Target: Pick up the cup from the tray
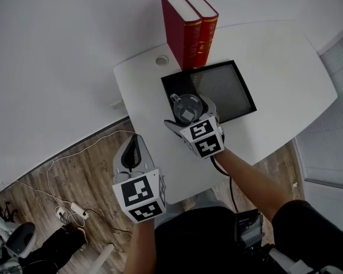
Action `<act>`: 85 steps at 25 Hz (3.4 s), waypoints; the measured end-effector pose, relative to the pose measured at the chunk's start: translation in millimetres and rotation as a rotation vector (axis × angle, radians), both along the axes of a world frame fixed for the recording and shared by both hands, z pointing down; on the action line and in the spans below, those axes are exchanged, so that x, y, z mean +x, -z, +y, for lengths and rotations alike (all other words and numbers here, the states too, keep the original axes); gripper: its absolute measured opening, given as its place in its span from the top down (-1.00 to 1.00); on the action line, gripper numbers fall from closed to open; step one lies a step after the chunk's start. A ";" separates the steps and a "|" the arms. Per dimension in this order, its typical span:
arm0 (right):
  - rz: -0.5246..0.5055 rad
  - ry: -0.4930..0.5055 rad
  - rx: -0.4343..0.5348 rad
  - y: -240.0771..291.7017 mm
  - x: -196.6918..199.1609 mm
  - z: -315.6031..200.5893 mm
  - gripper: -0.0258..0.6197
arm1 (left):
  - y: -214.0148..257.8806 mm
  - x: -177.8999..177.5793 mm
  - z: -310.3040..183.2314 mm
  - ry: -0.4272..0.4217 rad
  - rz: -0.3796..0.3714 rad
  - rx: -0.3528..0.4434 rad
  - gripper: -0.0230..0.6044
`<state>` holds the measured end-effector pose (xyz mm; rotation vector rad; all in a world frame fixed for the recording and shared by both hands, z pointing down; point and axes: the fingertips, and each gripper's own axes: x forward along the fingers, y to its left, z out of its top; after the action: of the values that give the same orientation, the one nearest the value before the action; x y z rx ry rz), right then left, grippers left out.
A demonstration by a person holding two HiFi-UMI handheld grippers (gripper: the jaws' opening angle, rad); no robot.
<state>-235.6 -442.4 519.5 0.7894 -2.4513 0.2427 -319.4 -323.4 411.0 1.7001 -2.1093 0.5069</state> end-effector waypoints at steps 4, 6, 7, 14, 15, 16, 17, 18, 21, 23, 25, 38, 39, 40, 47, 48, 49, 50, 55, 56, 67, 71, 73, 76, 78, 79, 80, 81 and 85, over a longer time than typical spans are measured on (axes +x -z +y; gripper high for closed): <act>0.023 -0.004 0.013 -0.9 -1.8 0.3 -0.87 | 1.1 -4.2 -0.2 -0.010 -0.003 0.004 0.92; 0.027 -0.015 0.024 -1.0 -1.5 -1.2 -0.87 | 0.5 -4.9 -0.4 -0.014 -0.003 0.004 0.92; 0.029 -0.019 0.029 -1.0 -1.4 -2.2 -0.87 | 0.1 -5.3 -0.6 -0.016 -0.004 0.003 0.92; 0.052 -0.024 0.049 0.4 -3.6 -3.9 -0.84 | 4.1 -9.6 0.9 -0.026 -0.011 0.007 0.92; 0.055 -0.031 0.061 1.5 -2.6 -4.7 -0.75 | 4.7 -10.0 0.7 -0.027 -0.013 0.008 0.92; 0.059 -0.042 0.073 2.5 -1.0 -5.9 -0.50 | 5.3 -10.3 0.4 -0.028 -0.014 0.010 0.92; 0.062 -0.052 0.081 3.3 0.7 -7.1 -0.40 | 5.8 -10.7 0.2 -0.030 -0.015 0.011 0.92; 0.064 -0.058 0.084 3.7 1.6 -8.0 -0.36 | 6.2 -11.0 -0.2 -0.030 -0.015 0.011 0.92; 0.064 -0.054 0.084 4.4 1.0 -8.5 -0.34 | 6.6 -12.2 -2.1 -0.030 -0.016 0.007 0.92; 0.066 -0.049 0.091 4.2 0.8 -8.2 -0.34 | 6.2 -11.5 -4.2 -0.032 -0.016 0.005 0.92; 0.066 -0.047 0.093 3.7 0.8 -8.5 -0.34 | 5.9 -10.3 -6.7 -0.034 -0.017 0.005 0.92; -0.017 -0.050 0.045 8.7 4.3 -7.8 -0.34 | 7.3 -2.2 -8.9 -0.026 -0.023 0.003 0.92; -0.020 -0.053 0.044 8.6 5.5 -8.4 -0.34 | 7.0 -1.3 -8.7 -0.025 -0.023 0.003 0.92; -0.024 -0.056 0.043 8.4 7.0 -9.2 -0.34 | 6.8 -0.3 -8.6 -0.025 -0.023 0.003 0.92; -0.060 -0.086 0.049 15.5 18.0 -19.7 -0.34 | 8.6 4.2 -12.2 -0.027 -0.028 0.008 0.92; -0.064 -0.087 0.050 18.1 19.2 -20.6 -0.34 | 9.8 5.0 -12.8 -0.027 -0.029 0.010 0.92; -0.068 -0.086 0.053 21.0 20.2 -21.5 -0.34 | 10.9 6.2 -13.3 -0.028 -0.031 0.013 0.92; -0.073 -0.085 0.058 24.1 21.1 -22.3 -0.34 | 12.2 7.5 -13.8 -0.029 -0.032 0.017 0.92; -0.112 -0.087 0.068 41.5 25.9 -27.4 -0.34 | 16.3 16.7 -17.7 -0.041 -0.038 0.027 0.92; -0.119 -0.087 0.072 45.1 27.0 -28.4 -0.34 | 16.8 18.8 -18.4 -0.043 -0.039 0.029 0.92; -0.207 -0.073 0.126 96.7 38.5 -35.4 -0.34 | 29.6 39.7 -27.3 -0.048 -0.049 0.071 0.92; -0.240 -0.059 0.143 117.2 41.9 -37.9 -0.34 | 35.0 46.9 -31.1 -0.049 -0.051 0.087 0.92; -0.263 -0.051 0.148 128.4 43.4 -38.1 -0.34 | 37.9 49.4 -32.1 -0.047 -0.052 0.096 0.92; -0.288 -0.038 0.164 146.9 46.8 -36.1 -0.34 | 43.9 53.9 -32.3 -0.045 -0.054 0.114 0.92; -0.299 -0.028 0.177 158.1 48.5 -36.0 -0.34 | 47.1 56.7 -34.7 -0.045 -0.054 0.127 0.92; -0.306 -0.022 0.183 163.7 49.4 -36.3 -0.34 | 48.4 58.0 -36.4 -0.045 -0.053 0.132 0.92; -0.316 -0.018 0.188 169.4 50.5 -36.4 -0.34 | 49.8 59.4 -38.2 -0.044 -0.053 0.139 0.92; -0.326 -0.014 0.191 175.4 51.8 -36.0 -0.34 | 51.5 61.0 -39.8 -0.044 -0.052 0.145 0.92; -0.366 0.003 0.209 198.7 58.1 -30.7 -0.33 | 58.8 67.9 -44.1 -0.049 -0.053 0.172 0.92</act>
<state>-177.5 -473.0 320.8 0.8948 -2.8572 0.1408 -251.5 -367.5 352.2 1.8553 -2.2093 0.3989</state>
